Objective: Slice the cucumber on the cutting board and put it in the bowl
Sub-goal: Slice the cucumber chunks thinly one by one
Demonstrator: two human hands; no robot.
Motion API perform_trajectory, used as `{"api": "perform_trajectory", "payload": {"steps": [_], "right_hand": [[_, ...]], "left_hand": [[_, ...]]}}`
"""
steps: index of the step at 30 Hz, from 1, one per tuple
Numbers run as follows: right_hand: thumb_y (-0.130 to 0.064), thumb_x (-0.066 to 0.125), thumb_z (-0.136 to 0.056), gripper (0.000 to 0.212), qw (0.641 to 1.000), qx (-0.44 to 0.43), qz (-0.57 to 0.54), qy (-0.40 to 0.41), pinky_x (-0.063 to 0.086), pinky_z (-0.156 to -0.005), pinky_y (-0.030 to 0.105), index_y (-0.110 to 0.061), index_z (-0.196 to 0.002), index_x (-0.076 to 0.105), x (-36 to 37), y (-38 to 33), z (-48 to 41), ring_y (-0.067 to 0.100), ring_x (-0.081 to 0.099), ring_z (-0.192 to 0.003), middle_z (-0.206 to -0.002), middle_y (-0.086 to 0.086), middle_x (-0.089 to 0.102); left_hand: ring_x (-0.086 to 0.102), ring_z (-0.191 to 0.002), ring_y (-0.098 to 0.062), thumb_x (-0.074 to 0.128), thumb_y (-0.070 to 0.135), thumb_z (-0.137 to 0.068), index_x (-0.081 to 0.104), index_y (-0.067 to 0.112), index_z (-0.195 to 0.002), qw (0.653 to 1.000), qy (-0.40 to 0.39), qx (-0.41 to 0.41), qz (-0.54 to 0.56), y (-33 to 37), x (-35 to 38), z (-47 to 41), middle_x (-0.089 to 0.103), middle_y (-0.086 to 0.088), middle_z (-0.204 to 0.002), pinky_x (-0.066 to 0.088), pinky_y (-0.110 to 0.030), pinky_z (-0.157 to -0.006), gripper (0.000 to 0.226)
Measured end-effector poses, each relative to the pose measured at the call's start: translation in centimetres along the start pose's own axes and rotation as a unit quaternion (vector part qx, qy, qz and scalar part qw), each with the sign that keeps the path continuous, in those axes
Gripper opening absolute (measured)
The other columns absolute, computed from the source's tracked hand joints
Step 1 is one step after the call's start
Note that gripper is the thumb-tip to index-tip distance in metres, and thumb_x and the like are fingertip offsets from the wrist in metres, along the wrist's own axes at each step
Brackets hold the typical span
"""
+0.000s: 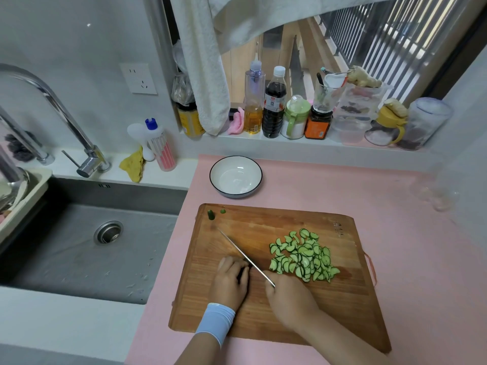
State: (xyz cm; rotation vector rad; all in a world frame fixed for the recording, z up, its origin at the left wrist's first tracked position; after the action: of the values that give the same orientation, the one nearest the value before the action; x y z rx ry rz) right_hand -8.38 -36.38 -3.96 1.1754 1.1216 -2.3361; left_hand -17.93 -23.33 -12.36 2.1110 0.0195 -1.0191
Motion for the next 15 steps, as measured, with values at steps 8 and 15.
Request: {"api": "perform_trajectory", "payload": {"steps": [8, 15], "right_hand": [[-0.036, 0.037, -0.103, 0.042, 0.999, 0.005, 0.02, 0.024, 0.047, -0.074, 0.029, -0.042, -0.143, 0.05, 0.6, -0.2, 0.5, 0.021, 0.066, -0.098, -0.106, -0.001, 0.073], [-0.038, 0.037, -0.104, 0.047, 0.998, 0.004, 0.055, 0.04, 0.049, -0.079, 0.034, -0.042, -0.15, 0.04, 0.3, -0.6, 2.3, 0.022, 0.066, -0.099, -0.104, -0.001, 0.072]], "left_hand": [[0.053, -0.084, -0.014, 0.074, 0.001, -0.078, 0.067, 0.011, -0.083, 1.0, -0.006, -0.01, -0.01, -0.1, 0.0, 0.2, 0.058, 0.002, -0.085, 0.044, -0.018, -0.08, 0.013], [0.054, -0.085, -0.014, 0.068, 0.009, -0.082, 0.072, 0.013, -0.09, 1.0, -0.004, -0.014, -0.003, -0.2, 0.0, 0.1, 0.062, 0.002, -0.088, 0.043, -0.015, -0.082, 0.01]]}}
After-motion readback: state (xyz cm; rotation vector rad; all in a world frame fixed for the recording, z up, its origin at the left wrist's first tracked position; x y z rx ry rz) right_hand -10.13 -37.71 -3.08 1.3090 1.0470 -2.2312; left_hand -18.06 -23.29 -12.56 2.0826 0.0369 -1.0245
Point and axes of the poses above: each hand's wrist, its own z-axis away from the middle knuckle, its own x-axis out of the palm, y = z × x, the point moved 1 cm from there along -z, towards the middle knuckle
